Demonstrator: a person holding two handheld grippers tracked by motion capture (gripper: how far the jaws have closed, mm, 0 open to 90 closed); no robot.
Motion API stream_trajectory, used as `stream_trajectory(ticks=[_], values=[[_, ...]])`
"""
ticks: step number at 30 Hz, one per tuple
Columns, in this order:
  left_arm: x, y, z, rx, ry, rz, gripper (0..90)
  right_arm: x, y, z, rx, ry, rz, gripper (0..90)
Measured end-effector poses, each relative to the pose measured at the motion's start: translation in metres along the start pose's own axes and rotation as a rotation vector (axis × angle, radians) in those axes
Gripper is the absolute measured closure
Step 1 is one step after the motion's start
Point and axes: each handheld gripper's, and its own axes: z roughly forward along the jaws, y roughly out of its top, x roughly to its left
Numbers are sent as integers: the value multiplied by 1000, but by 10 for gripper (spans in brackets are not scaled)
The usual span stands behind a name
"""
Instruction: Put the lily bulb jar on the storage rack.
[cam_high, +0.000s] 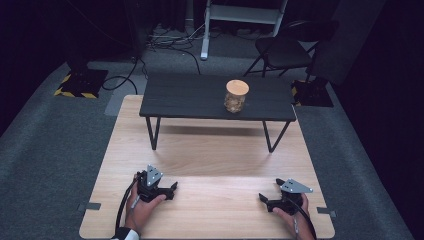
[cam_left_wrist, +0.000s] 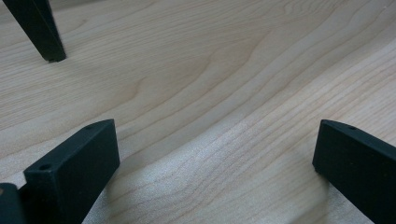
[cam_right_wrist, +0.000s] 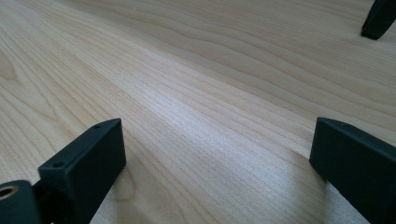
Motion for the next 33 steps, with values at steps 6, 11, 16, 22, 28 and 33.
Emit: stream_trajectory(ticks=[6, 11, 16, 22, 28, 33], values=[[0, 0, 0, 0, 0, 0, 5, 1, 0, 0, -1, -6, 4, 31], [0, 0, 0, 0, 0, 0, 5, 1, 0, 0, -1, -11, 7, 31], [0, 0, 0, -1, 0, -1, 5, 2, 0, 0, -1, -12, 7, 30], [0, 0, 0, -1, 0, -1, 4, 2, 0, 0, -1, -12, 8, 30], [0, 0, 0, -1, 0, -1, 4, 2, 0, 0, -1, -13, 8, 30], [0, 0, 0, -1, 0, -1, 5, 2, 0, 0, -1, -14, 9, 30]])
